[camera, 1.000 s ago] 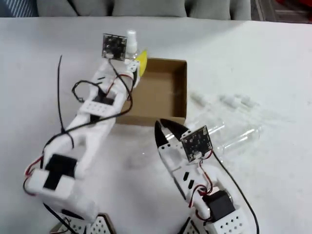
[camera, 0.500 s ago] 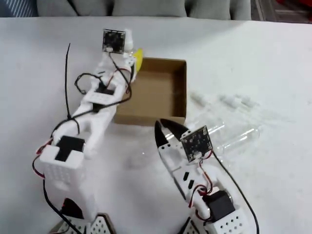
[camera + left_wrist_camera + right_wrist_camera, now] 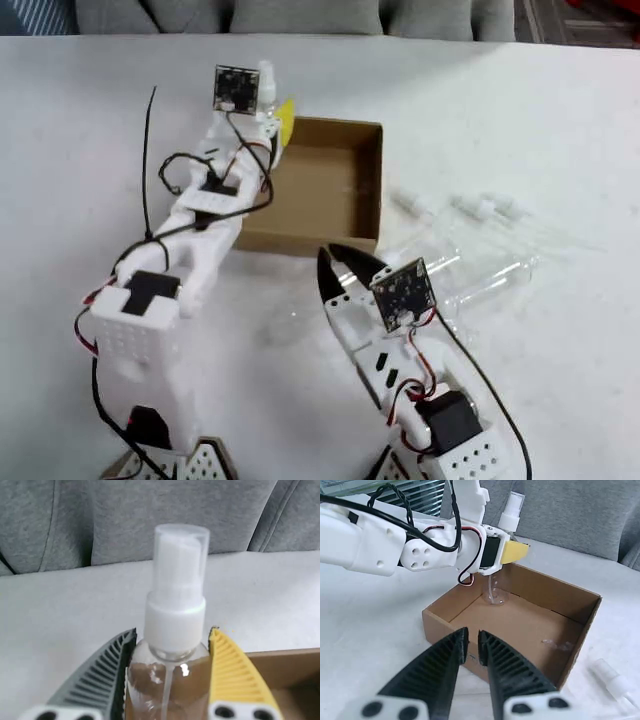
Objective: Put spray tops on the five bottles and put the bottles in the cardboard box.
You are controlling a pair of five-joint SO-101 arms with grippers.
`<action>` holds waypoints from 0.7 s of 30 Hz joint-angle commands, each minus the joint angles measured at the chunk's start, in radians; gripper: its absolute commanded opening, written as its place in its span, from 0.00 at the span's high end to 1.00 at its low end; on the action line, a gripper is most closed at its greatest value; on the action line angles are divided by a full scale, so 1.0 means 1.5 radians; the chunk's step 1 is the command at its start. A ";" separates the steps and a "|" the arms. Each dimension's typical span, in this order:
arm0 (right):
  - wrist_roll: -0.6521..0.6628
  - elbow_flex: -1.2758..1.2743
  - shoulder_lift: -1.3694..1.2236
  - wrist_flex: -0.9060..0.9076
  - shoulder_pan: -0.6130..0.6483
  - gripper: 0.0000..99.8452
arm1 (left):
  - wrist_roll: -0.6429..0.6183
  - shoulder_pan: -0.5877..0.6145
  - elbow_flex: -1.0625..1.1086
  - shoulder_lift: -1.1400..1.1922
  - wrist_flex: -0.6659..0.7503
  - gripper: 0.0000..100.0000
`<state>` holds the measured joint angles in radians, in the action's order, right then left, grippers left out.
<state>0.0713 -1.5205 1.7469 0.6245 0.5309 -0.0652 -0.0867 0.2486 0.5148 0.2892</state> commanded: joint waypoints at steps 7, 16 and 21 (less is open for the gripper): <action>0.008 0.007 -0.008 -0.014 -0.005 0.98 | 0.006 -0.006 -0.058 0.018 0.024 0.98; 0.009 0.007 -0.008 -0.014 -0.006 0.98 | 0.010 -0.005 -0.030 0.015 0.020 0.98; 0.009 0.007 -0.008 -0.014 -0.006 0.98 | 0.011 -0.003 -0.030 0.014 0.018 0.98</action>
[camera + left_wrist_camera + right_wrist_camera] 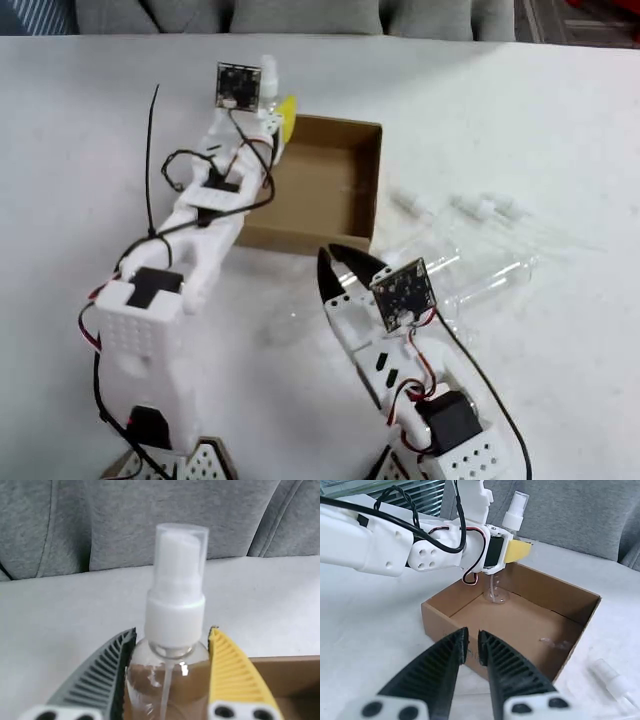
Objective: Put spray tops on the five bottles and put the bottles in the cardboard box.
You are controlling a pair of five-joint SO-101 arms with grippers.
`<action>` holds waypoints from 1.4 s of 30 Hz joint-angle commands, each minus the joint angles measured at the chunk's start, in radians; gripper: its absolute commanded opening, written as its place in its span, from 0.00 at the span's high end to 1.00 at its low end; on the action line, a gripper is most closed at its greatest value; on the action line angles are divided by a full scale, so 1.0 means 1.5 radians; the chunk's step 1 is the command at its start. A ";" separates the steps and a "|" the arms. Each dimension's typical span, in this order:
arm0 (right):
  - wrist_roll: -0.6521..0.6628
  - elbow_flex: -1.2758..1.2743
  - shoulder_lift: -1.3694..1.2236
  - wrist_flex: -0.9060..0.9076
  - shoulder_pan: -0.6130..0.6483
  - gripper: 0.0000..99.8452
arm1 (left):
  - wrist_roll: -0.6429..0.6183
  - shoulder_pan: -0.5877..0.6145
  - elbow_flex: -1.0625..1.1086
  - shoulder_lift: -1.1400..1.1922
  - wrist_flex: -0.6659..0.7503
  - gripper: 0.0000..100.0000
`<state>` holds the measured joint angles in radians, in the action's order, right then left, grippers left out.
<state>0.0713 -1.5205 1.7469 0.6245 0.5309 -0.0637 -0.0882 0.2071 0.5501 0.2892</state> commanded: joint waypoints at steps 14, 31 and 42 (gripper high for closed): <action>0.011 0.007 -0.008 -0.014 -0.006 0.98 | 0.010 -0.005 0.065 -0.101 -0.029 0.98; 0.013 0.006 -0.008 -0.014 -0.006 0.98 | 0.006 -0.001 0.084 -0.102 -0.029 0.77; 0.013 0.006 -0.008 -0.014 -0.006 0.98 | 0.005 0.013 0.084 -0.107 -0.030 0.76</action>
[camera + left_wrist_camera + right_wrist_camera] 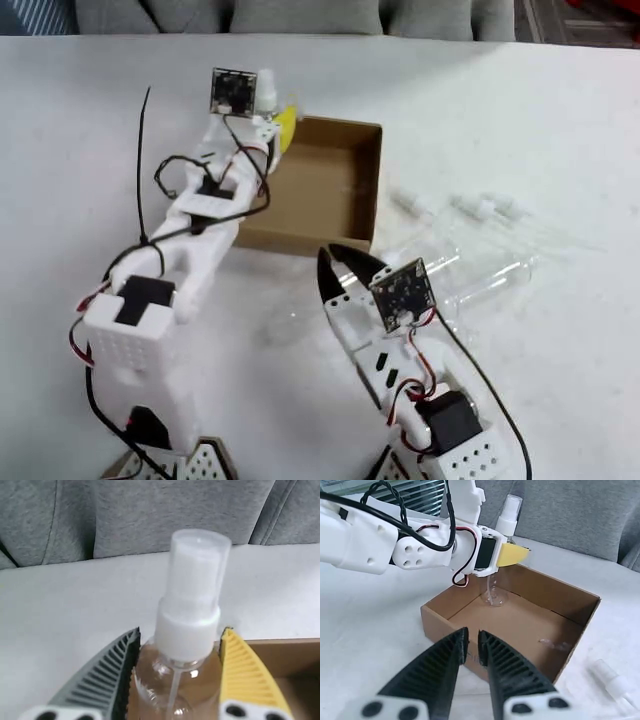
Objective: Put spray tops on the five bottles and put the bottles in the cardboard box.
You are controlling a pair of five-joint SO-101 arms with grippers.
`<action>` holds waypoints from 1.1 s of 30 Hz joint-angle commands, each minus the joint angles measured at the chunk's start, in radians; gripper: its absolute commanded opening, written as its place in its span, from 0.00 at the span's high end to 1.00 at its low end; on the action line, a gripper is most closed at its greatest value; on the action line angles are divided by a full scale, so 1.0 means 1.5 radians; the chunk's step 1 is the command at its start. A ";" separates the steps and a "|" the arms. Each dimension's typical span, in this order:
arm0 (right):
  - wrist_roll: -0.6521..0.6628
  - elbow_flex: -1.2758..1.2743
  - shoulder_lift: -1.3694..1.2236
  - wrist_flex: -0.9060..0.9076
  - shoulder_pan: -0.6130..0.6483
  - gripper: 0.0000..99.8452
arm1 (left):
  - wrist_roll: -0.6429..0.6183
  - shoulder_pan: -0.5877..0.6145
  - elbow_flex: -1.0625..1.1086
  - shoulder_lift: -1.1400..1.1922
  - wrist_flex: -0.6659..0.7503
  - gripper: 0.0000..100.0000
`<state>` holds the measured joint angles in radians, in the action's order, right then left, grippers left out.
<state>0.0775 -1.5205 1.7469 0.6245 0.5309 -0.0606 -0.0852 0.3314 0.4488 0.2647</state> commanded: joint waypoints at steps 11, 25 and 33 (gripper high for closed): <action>0.009 0.006 -0.008 -0.014 -0.006 0.98 | 0.003 0.016 0.002 -0.040 -0.013 0.76; 0.010 0.006 -0.008 -0.014 -0.006 0.98 | -0.054 0.040 -0.005 -0.040 -0.016 0.65; 0.010 0.006 -0.008 -0.014 -0.006 0.98 | -0.062 0.042 0.027 -0.083 -0.017 0.65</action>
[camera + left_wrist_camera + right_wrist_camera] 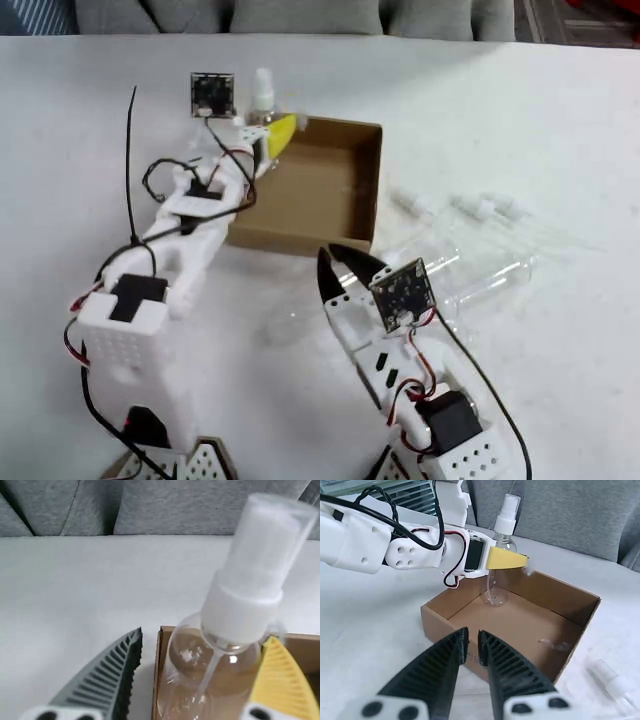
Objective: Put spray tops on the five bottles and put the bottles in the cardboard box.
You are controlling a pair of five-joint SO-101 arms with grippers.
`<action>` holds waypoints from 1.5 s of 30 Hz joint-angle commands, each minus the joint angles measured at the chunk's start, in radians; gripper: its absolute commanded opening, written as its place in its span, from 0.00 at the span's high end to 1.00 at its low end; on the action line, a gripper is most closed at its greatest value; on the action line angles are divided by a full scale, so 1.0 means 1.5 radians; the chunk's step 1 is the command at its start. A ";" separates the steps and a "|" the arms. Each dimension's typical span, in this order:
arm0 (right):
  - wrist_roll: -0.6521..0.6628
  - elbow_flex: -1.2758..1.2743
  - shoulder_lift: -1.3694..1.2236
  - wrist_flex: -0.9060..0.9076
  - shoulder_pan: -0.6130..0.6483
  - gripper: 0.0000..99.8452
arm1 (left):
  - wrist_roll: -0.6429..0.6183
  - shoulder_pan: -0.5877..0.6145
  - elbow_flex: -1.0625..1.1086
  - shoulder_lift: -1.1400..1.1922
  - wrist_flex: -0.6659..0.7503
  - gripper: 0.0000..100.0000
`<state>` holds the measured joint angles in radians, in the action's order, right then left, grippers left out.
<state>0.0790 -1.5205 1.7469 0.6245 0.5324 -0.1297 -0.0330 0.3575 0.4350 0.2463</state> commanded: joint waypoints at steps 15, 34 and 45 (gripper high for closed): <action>0.009 0.007 -0.008 -0.015 -0.034 0.98 | 0.024 -0.025 0.314 -0.344 -0.004 0.65; 0.005 0.007 -0.008 -0.014 -0.042 0.98 | 0.068 0.030 0.746 -0.879 -0.174 0.77; 0.008 0.019 -0.010 0.028 -0.040 0.98 | 0.069 0.052 0.802 -1.078 -0.370 0.98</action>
<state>0.0806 -1.5205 1.7469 0.6306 0.4772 -0.0407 0.0345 1.5681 -1.1116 -0.2631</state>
